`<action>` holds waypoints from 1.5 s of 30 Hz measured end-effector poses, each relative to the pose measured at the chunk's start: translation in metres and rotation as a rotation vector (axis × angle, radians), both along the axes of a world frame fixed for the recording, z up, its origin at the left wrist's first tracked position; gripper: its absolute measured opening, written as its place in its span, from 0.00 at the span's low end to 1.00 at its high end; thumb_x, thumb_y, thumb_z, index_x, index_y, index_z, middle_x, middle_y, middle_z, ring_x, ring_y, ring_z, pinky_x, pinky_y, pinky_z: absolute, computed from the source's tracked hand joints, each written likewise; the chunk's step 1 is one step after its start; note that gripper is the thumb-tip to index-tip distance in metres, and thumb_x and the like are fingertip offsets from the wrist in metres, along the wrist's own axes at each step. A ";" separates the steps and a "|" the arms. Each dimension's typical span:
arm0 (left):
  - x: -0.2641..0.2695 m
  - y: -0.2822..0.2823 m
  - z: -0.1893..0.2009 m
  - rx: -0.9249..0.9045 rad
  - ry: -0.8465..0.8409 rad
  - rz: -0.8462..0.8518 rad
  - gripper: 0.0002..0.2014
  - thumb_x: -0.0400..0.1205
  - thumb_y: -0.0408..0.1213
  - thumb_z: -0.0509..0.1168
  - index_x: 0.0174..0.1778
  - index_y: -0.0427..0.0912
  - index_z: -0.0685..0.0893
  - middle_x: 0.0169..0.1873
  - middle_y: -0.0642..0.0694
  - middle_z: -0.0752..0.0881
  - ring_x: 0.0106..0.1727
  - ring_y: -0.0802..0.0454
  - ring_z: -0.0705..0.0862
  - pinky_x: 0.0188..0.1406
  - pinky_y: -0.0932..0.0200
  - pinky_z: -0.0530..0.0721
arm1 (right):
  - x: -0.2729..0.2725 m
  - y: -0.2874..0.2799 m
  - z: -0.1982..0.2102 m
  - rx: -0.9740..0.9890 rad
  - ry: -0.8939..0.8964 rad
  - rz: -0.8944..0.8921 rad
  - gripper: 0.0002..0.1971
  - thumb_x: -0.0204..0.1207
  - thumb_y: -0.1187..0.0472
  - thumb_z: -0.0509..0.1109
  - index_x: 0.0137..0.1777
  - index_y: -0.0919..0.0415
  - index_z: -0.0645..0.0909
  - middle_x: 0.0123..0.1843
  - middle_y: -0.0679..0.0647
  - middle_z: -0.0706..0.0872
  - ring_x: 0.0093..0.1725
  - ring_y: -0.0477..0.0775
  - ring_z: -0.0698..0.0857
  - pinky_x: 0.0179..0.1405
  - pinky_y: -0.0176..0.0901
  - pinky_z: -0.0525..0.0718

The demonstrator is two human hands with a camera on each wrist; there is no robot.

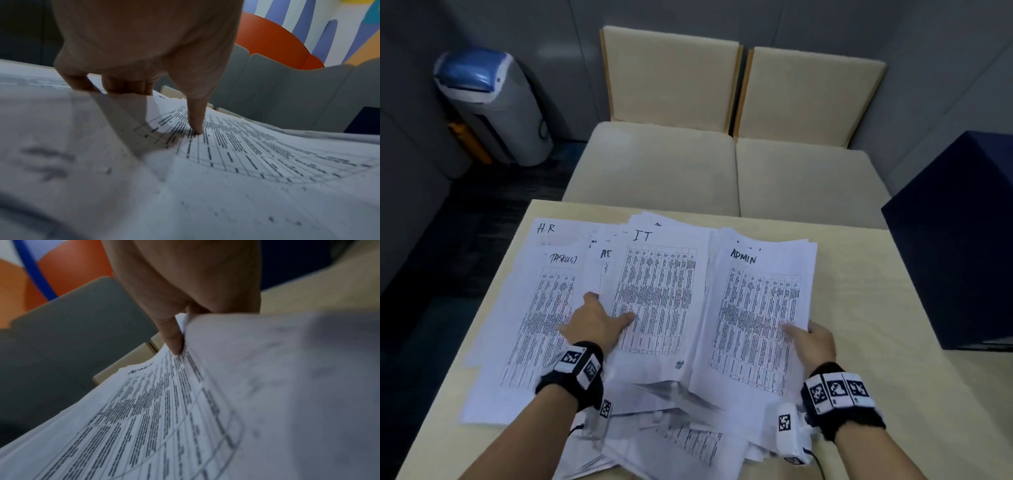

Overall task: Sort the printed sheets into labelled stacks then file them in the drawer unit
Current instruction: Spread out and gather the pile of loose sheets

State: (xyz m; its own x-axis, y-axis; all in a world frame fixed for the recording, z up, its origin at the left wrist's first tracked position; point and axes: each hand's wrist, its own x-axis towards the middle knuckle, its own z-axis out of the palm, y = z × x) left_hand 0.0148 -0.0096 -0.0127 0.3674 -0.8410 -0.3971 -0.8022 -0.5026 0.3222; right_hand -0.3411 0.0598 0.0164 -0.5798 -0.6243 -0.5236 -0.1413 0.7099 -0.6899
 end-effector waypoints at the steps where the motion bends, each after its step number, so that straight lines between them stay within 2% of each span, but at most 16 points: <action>1: 0.001 0.001 0.000 0.002 -0.002 -0.007 0.46 0.71 0.66 0.74 0.75 0.39 0.68 0.53 0.39 0.89 0.57 0.39 0.87 0.73 0.35 0.72 | 0.000 0.000 0.008 -0.036 0.065 0.046 0.08 0.81 0.62 0.73 0.59 0.59 0.88 0.58 0.58 0.91 0.51 0.58 0.86 0.56 0.46 0.81; 4: 0.004 0.001 0.000 0.011 0.031 -0.025 0.45 0.70 0.66 0.75 0.74 0.39 0.68 0.47 0.42 0.88 0.54 0.40 0.87 0.69 0.39 0.74 | 0.000 0.000 0.036 -0.125 0.324 0.141 0.11 0.85 0.60 0.69 0.64 0.60 0.87 0.56 0.57 0.91 0.51 0.58 0.86 0.57 0.48 0.84; 8: 0.008 0.002 -0.002 -0.072 0.075 -0.002 0.48 0.64 0.63 0.80 0.72 0.37 0.72 0.64 0.37 0.80 0.67 0.37 0.78 0.65 0.35 0.78 | 0.001 -0.001 0.073 -0.272 0.543 0.151 0.09 0.86 0.61 0.66 0.57 0.64 0.85 0.47 0.61 0.91 0.46 0.64 0.86 0.49 0.51 0.84; 12: 0.014 0.000 -0.001 -0.222 0.176 0.100 0.47 0.63 0.54 0.85 0.70 0.31 0.72 0.67 0.32 0.73 0.70 0.35 0.71 0.64 0.39 0.78 | 0.011 -0.002 0.128 -0.459 0.485 0.064 0.06 0.85 0.60 0.68 0.56 0.60 0.84 0.46 0.58 0.89 0.47 0.61 0.86 0.53 0.52 0.84; 16: 0.022 -0.011 -0.005 -0.208 0.318 0.127 0.43 0.68 0.53 0.82 0.70 0.32 0.71 0.67 0.31 0.75 0.65 0.34 0.78 0.64 0.40 0.81 | 0.028 -0.008 0.157 -0.617 0.288 -0.005 0.04 0.82 0.59 0.72 0.53 0.59 0.85 0.48 0.58 0.90 0.49 0.57 0.88 0.53 0.54 0.86; 20: 0.023 -0.020 -0.002 -0.148 0.387 0.055 0.30 0.76 0.53 0.75 0.65 0.36 0.79 0.61 0.35 0.84 0.58 0.38 0.85 0.59 0.47 0.84 | 0.064 -0.028 0.116 -0.481 0.110 0.025 0.06 0.84 0.64 0.70 0.58 0.58 0.83 0.49 0.53 0.89 0.47 0.53 0.86 0.37 0.32 0.83; 23: 0.020 -0.026 0.000 -0.166 0.347 0.065 0.27 0.77 0.56 0.72 0.63 0.39 0.82 0.66 0.34 0.77 0.62 0.37 0.81 0.63 0.47 0.82 | 0.082 -0.041 0.055 -0.324 -0.012 0.074 0.14 0.85 0.62 0.69 0.69 0.59 0.82 0.62 0.57 0.89 0.61 0.58 0.87 0.61 0.48 0.85; 25: 0.019 -0.029 0.002 -0.169 0.271 0.149 0.35 0.78 0.58 0.70 0.71 0.34 0.76 0.70 0.32 0.70 0.71 0.35 0.73 0.66 0.41 0.79 | 0.089 -0.045 0.026 -0.136 -0.078 0.095 0.22 0.85 0.57 0.71 0.76 0.61 0.74 0.73 0.60 0.82 0.70 0.61 0.82 0.72 0.55 0.79; 28: 0.018 -0.033 0.004 -0.113 0.218 0.248 0.46 0.79 0.61 0.68 0.79 0.26 0.62 0.77 0.30 0.64 0.79 0.34 0.63 0.70 0.36 0.73 | 0.093 -0.054 0.004 0.031 -0.219 0.072 0.40 0.81 0.49 0.75 0.85 0.65 0.61 0.86 0.62 0.66 0.83 0.65 0.68 0.82 0.60 0.69; 30: 0.018 -0.039 0.006 -0.078 0.200 0.270 0.49 0.78 0.63 0.67 0.80 0.27 0.59 0.78 0.31 0.62 0.80 0.34 0.62 0.71 0.33 0.72 | 0.094 -0.062 -0.001 0.050 -0.256 0.089 0.46 0.79 0.48 0.77 0.88 0.64 0.56 0.89 0.62 0.61 0.86 0.65 0.64 0.83 0.62 0.66; 35: 0.029 -0.047 0.007 -0.005 0.091 0.297 0.52 0.76 0.69 0.65 0.79 0.28 0.59 0.79 0.31 0.60 0.80 0.34 0.62 0.72 0.31 0.72 | 0.104 -0.078 0.005 0.047 -0.300 0.132 0.37 0.79 0.57 0.78 0.83 0.71 0.66 0.83 0.63 0.71 0.82 0.65 0.71 0.77 0.54 0.70; 39: 0.029 -0.044 0.004 -0.029 0.436 0.271 0.55 0.75 0.61 0.73 0.84 0.30 0.51 0.83 0.31 0.58 0.81 0.32 0.66 0.76 0.38 0.71 | 0.111 -0.084 -0.008 0.042 -0.405 0.185 0.44 0.76 0.53 0.80 0.86 0.65 0.61 0.85 0.57 0.68 0.85 0.62 0.67 0.81 0.56 0.67; 41: 0.025 -0.040 0.010 0.007 0.510 0.185 0.52 0.75 0.56 0.76 0.84 0.33 0.54 0.81 0.34 0.67 0.80 0.35 0.69 0.76 0.42 0.72 | 0.118 -0.085 -0.011 0.049 -0.453 0.222 0.35 0.76 0.55 0.80 0.80 0.60 0.71 0.75 0.49 0.76 0.79 0.57 0.73 0.79 0.53 0.70; 42: 0.024 -0.040 0.011 0.017 0.542 0.161 0.48 0.75 0.52 0.77 0.82 0.33 0.59 0.77 0.37 0.72 0.77 0.38 0.72 0.74 0.43 0.73 | 0.123 -0.084 -0.012 0.051 -0.473 0.240 0.27 0.74 0.55 0.81 0.71 0.56 0.77 0.72 0.47 0.79 0.74 0.55 0.78 0.78 0.51 0.72; 44: 0.025 -0.038 0.014 0.027 0.672 0.188 0.37 0.73 0.41 0.81 0.73 0.33 0.70 0.67 0.48 0.79 0.70 0.45 0.78 0.71 0.45 0.78 | 0.130 -0.079 -0.016 0.032 -0.471 0.286 0.20 0.74 0.55 0.81 0.64 0.55 0.83 0.69 0.51 0.87 0.67 0.55 0.85 0.76 0.55 0.77; 45: 0.026 -0.036 0.014 0.018 0.750 0.210 0.33 0.71 0.35 0.82 0.69 0.34 0.74 0.63 0.47 0.83 0.68 0.44 0.81 0.69 0.44 0.80 | 0.133 -0.076 -0.016 0.020 -0.466 0.296 0.17 0.77 0.58 0.79 0.64 0.55 0.84 0.67 0.51 0.88 0.64 0.55 0.86 0.74 0.54 0.78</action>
